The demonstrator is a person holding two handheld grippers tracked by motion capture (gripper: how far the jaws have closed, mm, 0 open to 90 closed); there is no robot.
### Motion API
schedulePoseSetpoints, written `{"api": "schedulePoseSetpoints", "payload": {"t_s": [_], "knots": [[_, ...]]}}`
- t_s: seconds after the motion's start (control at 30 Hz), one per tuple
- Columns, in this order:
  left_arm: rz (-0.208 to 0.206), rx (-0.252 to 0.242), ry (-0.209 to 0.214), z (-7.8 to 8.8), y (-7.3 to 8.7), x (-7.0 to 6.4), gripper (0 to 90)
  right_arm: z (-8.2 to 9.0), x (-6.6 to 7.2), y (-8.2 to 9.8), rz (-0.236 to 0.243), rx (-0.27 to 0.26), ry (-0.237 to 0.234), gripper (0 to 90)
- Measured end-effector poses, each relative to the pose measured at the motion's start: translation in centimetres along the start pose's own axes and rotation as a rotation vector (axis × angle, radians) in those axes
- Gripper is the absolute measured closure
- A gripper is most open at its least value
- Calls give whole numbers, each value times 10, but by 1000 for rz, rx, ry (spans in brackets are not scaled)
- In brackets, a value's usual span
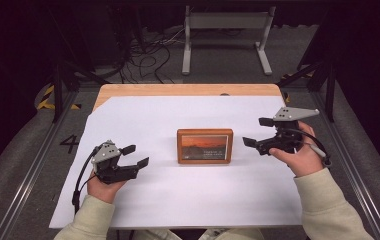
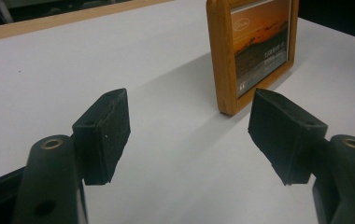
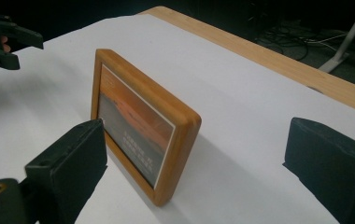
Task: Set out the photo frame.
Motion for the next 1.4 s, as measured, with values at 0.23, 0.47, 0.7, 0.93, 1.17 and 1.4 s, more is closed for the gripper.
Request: {"api": "schedulePoseSetpoints", "payload": {"t_s": [0.23, 0.47, 0.7, 0.93, 1.17, 1.4], "knots": [[-6, -26, -15, 7, 2, 1, 296, 13, -8, 27, -28, -82, 67, 36], [-16, -17, -29, 5, 4, 1, 268, 12, -18, 55, -31, -133, 102, 27], [-16, -4, -31, 2, 8, 3, 258, 7, -25, 74, -28, -188, 127, 24], [-3, -8, -32, -1, 12, 6, 257, -1, -27, 91, -12, -196, 155, 15], [11, 10, -25, -8, 18, 8, 256, -17, -29, 107, -1, -129, 163, 25], [16, 12, -24, -9, 20, 9, 254, -19, -34, 109, -19, -120, 194, 29]]}}
Point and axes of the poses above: each handheld gripper's, and its own axes: z roughly backward along the jaws, y roughly out of its underside, x roughly to its left, the point moved 6 cm from there along -z, roughly forward along the jaws, and after that the axes turned 6 degrees about -z, right-handed, at the moved point
